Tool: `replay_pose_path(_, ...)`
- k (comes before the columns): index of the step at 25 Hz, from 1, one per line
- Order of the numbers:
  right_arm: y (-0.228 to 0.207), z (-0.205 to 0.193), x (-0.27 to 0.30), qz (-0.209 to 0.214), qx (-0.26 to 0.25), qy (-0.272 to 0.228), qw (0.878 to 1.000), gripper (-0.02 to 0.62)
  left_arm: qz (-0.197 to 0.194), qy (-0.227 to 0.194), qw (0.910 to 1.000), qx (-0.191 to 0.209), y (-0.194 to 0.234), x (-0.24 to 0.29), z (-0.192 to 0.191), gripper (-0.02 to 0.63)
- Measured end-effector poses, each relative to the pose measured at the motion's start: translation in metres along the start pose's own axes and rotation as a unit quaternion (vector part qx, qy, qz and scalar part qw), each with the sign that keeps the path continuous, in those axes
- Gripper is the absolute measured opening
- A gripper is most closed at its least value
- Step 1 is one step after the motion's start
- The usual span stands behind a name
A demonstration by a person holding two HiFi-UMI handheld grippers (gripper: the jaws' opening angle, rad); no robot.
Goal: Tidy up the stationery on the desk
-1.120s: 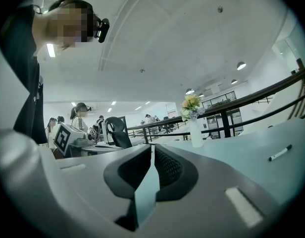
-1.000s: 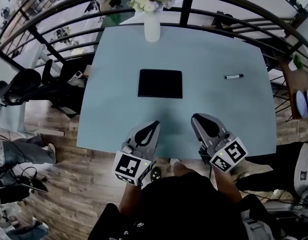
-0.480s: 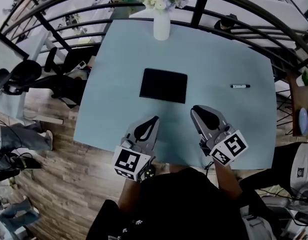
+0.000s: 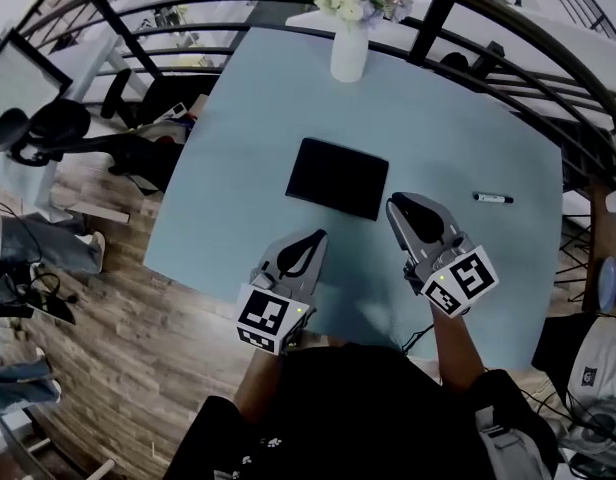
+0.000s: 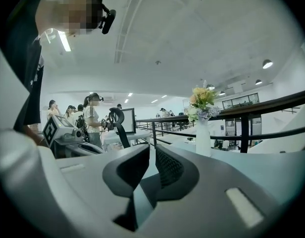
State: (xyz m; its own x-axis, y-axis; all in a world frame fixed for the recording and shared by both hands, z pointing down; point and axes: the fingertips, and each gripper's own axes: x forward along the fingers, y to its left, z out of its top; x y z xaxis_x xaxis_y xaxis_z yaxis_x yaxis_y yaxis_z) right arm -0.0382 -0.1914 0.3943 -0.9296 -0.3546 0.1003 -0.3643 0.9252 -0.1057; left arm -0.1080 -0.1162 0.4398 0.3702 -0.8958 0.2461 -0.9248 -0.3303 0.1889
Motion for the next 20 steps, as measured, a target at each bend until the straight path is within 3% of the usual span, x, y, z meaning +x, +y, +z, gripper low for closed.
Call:
replay_pose_path(9, -0.047, -0.019, 0.036, 0.001, -0.050, 0.026, 0.998, 0.049, 0.052, 0.003, 0.9985, -0.018, 0.021, 0.022, -0.012, 0.000)
replay_pose_path(15, -0.055, -0.047, 0.069, 0.027, -0.086, 0.080, 0.993, 0.064, 0.076, 0.016, 0.9963, -0.038, 0.039, 0.026, -0.026, 0.008)
replay_pose_path(20, -0.062, -0.075, 0.094, 0.062, -0.122, 0.138, 0.981, 0.077, 0.103, 0.020, 0.9928, -0.059, 0.055, 0.031, -0.038, 0.013)
